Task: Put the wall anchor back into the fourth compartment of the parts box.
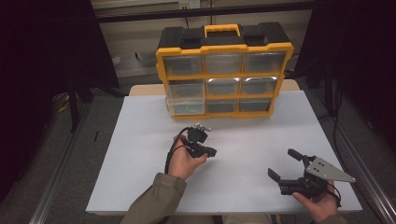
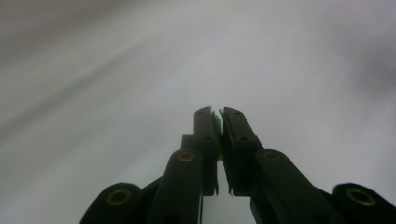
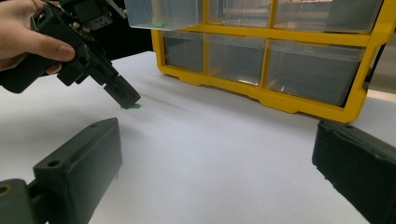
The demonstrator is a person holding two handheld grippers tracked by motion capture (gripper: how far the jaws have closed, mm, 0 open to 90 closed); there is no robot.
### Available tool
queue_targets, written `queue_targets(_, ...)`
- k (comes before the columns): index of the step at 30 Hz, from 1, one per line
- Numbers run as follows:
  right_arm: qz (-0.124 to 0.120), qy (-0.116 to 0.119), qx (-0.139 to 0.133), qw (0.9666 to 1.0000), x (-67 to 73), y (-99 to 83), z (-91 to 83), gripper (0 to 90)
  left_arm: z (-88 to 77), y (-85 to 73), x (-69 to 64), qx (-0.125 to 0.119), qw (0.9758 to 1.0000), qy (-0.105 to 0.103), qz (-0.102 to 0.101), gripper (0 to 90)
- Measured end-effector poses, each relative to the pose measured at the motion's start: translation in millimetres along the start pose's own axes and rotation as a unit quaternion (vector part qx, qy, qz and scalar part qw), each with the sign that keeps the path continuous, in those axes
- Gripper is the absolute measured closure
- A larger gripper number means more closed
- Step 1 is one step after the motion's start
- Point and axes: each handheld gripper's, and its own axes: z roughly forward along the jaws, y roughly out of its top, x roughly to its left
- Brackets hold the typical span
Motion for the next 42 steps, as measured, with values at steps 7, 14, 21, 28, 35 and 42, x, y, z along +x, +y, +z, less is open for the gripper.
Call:
queue_targets(7, -0.009, 0.003, 0.001, 1.0000, -0.7, -0.2, 0.0, 1.5, -9.5, 9.8, -1.4, 0.006, 1.0000, -0.004, -0.002, 85.0)
queue_targets(14, -0.009, 0.003, 0.001, 1.0000, -0.6, -0.2, 0.1, 1.5, -17.9, 20.4, -3.4, 0.010, 0.9999, -0.006, -0.004, 85.0)
queue_targets(21, -0.006, 0.002, 0.001, 1.0000, -0.4, -0.1, 0.0, 1.5, -26.9, 29.4, -2.7, 0.017, 0.9998, -0.005, -0.010, 85.0)
queue_targets(28, -0.008, 0.003, 0.001, 1.0000, -0.6, -0.2, 0.0, 1.5, -33.6, 35.5, -2.6, 0.017, 0.9998, -0.003, -0.012, 85.0)
queue_targets(35, -0.009, 0.003, 0.001, 1.0000, -0.6, -0.3, 0.1, 1.5, -39.2, 42.2, -2.4, 0.021, 0.9997, 0.003, -0.009, 85.0)
queue_targets(42, -0.008, 0.003, 0.001, 1.0000, -0.6, -0.3, 0.1, 1.5, -42.8, 48.3, -3.3, 0.025, 0.9996, 0.000, -0.012, 85.0)
